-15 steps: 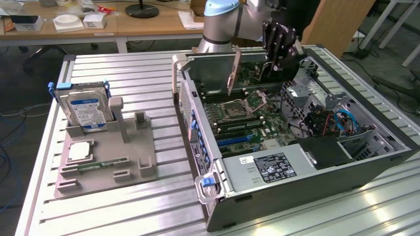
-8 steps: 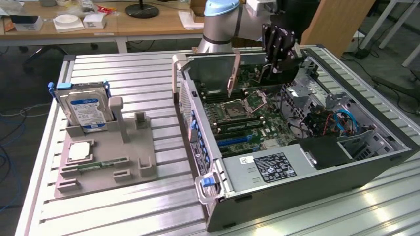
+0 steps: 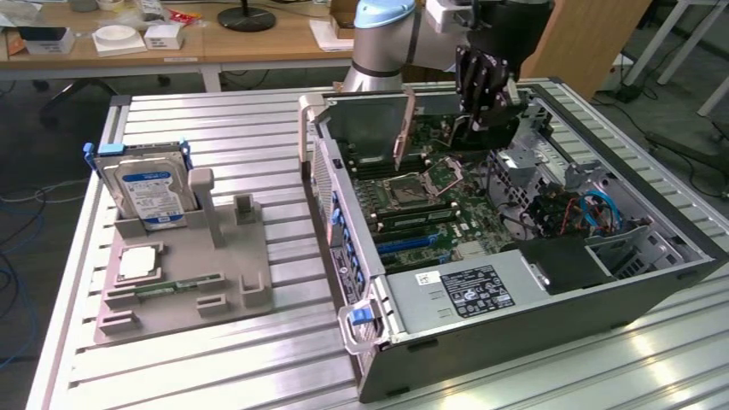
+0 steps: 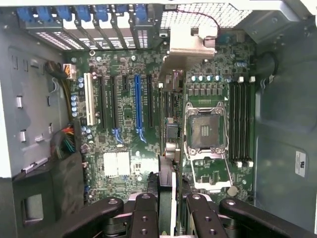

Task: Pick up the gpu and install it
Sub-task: 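Insert the gpu into the slot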

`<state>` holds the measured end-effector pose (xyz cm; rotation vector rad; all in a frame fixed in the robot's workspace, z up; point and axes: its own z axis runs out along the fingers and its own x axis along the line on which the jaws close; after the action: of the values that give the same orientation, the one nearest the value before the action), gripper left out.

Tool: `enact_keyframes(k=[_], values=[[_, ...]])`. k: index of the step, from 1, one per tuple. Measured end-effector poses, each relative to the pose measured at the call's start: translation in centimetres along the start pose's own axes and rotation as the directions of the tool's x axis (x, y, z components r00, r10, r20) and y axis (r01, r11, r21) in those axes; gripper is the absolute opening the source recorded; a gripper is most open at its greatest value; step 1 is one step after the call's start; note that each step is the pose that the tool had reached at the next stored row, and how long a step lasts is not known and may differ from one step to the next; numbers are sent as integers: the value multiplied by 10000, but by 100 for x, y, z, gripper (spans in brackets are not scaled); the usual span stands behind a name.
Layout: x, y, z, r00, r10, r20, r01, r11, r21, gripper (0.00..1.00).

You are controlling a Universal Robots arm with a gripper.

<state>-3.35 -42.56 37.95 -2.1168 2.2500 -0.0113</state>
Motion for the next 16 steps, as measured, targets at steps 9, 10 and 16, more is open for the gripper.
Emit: enact_keyframes(k=[9, 10, 16], values=[[4, 5, 63, 10000, 54, 15, -54, 10000, 2, 27], [5, 6, 78, 10000, 55, 19, -55, 10000, 2, 27], [78, 17, 172, 10000, 34, 23, -34, 10000, 0, 27]])
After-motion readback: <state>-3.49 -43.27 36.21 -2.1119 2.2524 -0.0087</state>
